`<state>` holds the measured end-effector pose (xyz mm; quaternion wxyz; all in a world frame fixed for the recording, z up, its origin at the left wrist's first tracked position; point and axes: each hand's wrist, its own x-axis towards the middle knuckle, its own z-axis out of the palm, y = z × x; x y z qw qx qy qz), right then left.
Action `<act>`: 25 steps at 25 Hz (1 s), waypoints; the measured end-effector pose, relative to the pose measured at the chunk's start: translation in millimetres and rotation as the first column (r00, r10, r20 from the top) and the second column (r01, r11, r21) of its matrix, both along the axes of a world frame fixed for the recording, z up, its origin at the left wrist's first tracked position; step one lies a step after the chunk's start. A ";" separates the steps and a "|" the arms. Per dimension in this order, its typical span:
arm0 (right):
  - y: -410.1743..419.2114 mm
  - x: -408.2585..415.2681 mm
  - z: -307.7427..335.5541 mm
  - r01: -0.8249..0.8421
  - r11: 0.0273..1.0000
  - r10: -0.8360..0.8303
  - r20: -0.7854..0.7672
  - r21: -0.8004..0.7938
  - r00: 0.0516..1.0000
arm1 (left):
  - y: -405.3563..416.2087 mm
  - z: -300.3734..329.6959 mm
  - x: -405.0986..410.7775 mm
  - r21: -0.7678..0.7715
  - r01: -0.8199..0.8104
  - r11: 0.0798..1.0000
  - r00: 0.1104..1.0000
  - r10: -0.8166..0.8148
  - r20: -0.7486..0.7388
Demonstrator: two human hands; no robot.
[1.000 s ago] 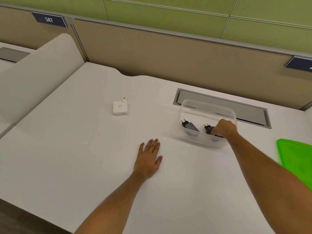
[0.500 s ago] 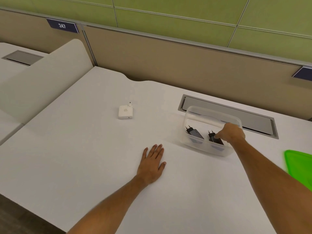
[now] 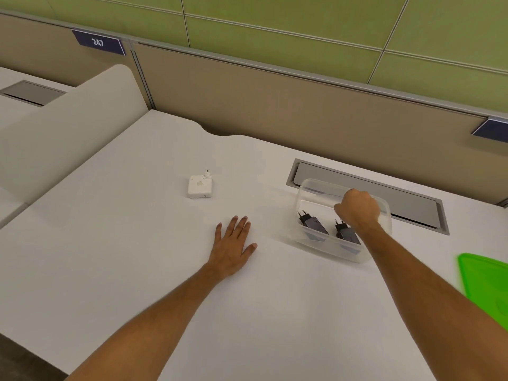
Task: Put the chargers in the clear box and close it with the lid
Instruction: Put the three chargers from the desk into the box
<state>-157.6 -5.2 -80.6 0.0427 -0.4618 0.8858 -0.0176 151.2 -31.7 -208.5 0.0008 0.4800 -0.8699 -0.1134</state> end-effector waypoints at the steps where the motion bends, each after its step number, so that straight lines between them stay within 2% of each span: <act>1: -4.5 7.5 0.7 -0.024 0.999 0.024 -0.007 -0.026 1.000 | -5.7 -0.8 1.4 -0.002 0.001 1.000 1.000 -0.001 0.014; 5: -28.0 46.9 4.8 -0.188 0.980 0.180 -0.113 -0.069 0.977 | -18.6 -6.6 4.0 -0.001 -0.025 1.000 0.997 0.025 0.067; 10: -60.0 102.6 1.2 -0.348 0.936 0.343 -0.091 -0.050 0.935 | -19.8 -14.1 1.9 -0.014 -0.030 0.999 0.997 0.031 0.077; 15: -84.5 151.4 -17.6 -0.408 0.908 0.408 -0.020 -0.089 0.913 | -20.3 -17.5 1.2 -0.019 -0.045 0.999 0.997 0.046 0.056; 19: -98.9 176.8 -34.7 -0.482 0.874 0.484 0.042 -0.060 0.874 | -21.8 -20.5 0.9 -0.021 -0.060 0.998 0.998 0.060 0.012; 25: -128.0 200.1 -48.6 -0.581 0.813 0.582 0.031 -0.039 0.813 | -23.1 -24.4 0.1 -0.027 -0.082 0.996 0.996 0.081 -0.035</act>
